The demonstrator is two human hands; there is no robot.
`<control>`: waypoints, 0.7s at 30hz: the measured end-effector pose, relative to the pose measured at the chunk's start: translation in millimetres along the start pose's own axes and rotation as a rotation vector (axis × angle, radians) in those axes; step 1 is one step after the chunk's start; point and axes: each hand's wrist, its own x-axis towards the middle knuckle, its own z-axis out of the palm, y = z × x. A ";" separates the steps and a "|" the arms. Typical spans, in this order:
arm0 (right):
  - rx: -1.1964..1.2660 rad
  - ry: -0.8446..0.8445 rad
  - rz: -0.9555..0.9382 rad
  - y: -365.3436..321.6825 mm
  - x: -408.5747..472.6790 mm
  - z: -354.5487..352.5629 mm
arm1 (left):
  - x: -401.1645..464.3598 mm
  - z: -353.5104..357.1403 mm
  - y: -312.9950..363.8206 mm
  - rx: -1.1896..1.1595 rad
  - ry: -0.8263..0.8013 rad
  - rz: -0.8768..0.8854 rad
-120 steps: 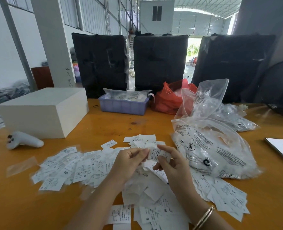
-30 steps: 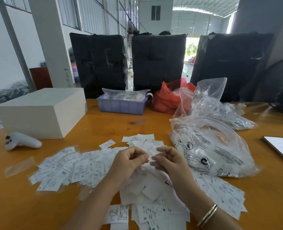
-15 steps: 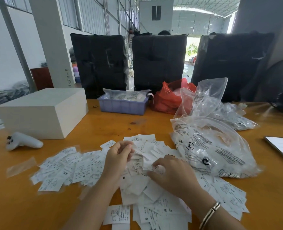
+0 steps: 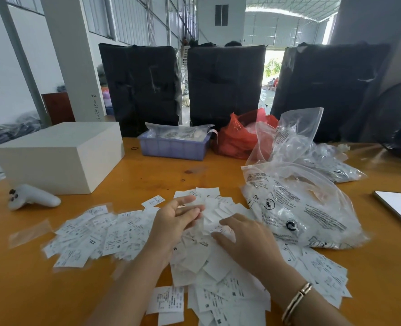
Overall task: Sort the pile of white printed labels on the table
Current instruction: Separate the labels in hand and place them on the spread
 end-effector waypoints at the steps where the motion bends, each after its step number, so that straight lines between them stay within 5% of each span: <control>1: -0.033 -0.063 -0.003 0.2 -0.7 0.3 | -0.2 0.3 -0.2 0.007 -0.003 0.001; 4: -0.119 -0.134 -0.046 -0.7 -3.2 0.6 | -0.3 0.4 -0.3 0.001 0.010 -0.009; 12: -0.052 0.025 -0.053 0.7 -6.0 0.8 | -3.6 3.8 0.4 -0.021 0.086 -0.041; 21: 0.790 0.216 0.325 -0.6 -6.9 5.3 | -4.9 4.4 4.6 -0.118 0.121 -0.162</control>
